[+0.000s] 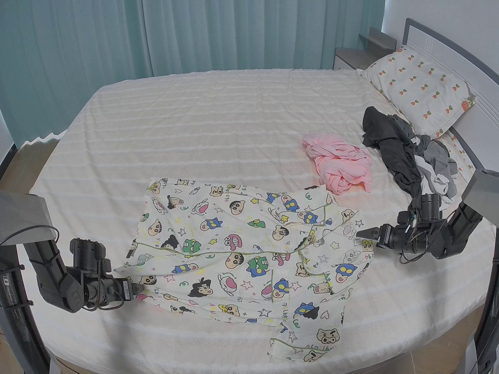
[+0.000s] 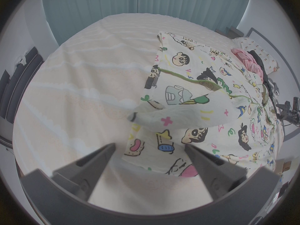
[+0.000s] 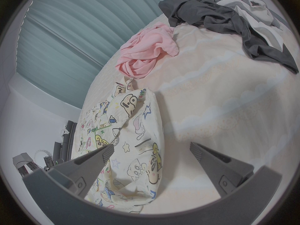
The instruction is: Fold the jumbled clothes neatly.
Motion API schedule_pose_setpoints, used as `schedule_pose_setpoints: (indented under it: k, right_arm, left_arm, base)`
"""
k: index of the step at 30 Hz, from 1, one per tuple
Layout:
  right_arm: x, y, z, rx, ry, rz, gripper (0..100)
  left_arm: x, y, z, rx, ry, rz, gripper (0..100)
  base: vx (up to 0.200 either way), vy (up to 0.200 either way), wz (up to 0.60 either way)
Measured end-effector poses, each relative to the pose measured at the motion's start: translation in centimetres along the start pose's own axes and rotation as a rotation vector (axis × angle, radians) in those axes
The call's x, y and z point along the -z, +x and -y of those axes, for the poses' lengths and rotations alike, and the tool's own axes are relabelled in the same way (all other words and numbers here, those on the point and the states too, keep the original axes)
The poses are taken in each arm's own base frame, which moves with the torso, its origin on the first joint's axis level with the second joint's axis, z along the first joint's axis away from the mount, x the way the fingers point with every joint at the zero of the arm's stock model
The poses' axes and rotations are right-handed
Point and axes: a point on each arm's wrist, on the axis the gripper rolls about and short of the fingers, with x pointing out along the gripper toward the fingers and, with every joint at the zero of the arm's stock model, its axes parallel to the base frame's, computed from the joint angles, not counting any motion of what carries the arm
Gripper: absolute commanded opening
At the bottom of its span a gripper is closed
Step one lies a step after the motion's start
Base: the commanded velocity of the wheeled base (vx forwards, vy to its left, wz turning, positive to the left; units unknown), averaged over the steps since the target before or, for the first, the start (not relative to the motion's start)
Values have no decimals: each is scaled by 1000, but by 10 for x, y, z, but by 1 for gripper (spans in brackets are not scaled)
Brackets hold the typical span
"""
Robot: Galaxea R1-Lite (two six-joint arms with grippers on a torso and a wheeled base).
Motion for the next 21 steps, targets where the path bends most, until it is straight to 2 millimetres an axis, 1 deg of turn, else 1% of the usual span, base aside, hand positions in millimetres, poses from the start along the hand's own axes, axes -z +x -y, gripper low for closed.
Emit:
schedule_pose_setpoints:
  k: [5, 11, 15, 21]
  right_arm:
    - [0, 0, 0, 0, 0, 0, 100]
    - [0, 0, 0, 1, 0, 1, 100]
    - [0, 0, 0, 1, 0, -1, 100]
    - [1, 0, 0, 1, 1, -2, 100]
  left_arm:
    - [1, 6, 3, -7, 10, -6, 0]
    - [6, 5, 4, -8, 13, -22, 0]
    - [9, -1, 3, -9, 13, -31, 0]
    - [15, -18, 3, -9, 16, -37, 0]
  base:
    - [0, 0, 0]
    - [0, 0, 0]
    - [0, 0, 0]
    - [0, 0, 0]
